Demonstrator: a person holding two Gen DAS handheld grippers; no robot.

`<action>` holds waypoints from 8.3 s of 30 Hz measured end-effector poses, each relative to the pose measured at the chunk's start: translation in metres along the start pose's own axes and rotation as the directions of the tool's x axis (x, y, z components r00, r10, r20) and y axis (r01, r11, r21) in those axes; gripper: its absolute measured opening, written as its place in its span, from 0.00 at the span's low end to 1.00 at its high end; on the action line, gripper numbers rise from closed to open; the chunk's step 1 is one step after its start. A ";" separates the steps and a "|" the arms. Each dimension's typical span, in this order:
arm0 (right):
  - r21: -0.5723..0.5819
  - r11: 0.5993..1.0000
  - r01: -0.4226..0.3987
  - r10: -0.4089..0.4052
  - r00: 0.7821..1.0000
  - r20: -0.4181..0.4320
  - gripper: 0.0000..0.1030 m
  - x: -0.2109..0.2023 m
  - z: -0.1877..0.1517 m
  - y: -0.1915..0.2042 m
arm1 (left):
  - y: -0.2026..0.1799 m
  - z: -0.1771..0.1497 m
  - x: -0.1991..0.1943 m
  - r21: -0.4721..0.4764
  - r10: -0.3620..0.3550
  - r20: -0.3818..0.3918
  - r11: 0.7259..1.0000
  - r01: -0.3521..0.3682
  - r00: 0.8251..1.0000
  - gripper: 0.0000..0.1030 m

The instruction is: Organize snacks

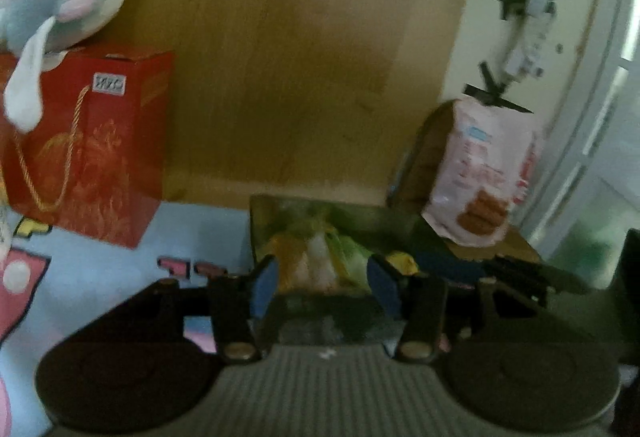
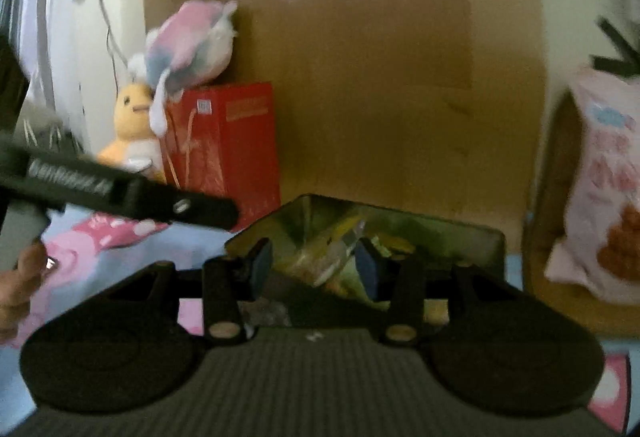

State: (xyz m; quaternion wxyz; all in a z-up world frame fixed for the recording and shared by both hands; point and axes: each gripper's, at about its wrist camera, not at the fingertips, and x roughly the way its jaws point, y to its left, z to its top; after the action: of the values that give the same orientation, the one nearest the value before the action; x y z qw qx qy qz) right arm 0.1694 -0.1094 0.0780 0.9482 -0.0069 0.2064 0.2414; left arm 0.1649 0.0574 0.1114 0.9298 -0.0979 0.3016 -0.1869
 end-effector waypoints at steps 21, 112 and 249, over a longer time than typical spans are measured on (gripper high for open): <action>0.050 0.936 -0.349 0.349 0.898 -0.269 0.52 -0.064 -0.114 0.065 | 0.036 -0.171 -0.092 -0.211 -0.131 -0.166 0.973 0.094 0.977 0.36; 0.776 0.586 -0.234 0.318 0.947 0.045 0.03 -0.105 -0.134 -0.077 | -0.065 -0.123 -0.004 -0.001 -0.263 -0.262 0.962 0.273 0.928 0.35; 0.310 0.948 -0.078 0.071 0.997 0.033 0.04 -0.063 -0.011 -0.032 | -0.037 -0.008 -0.010 0.068 -0.275 -0.034 0.959 0.277 0.961 0.27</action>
State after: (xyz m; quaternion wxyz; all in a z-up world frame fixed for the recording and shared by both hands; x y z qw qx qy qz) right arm 0.1296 -0.1675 0.0905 0.9299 0.1527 0.2315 0.2416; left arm 0.1421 0.0271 0.1215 0.8939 -0.1034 0.2892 -0.3266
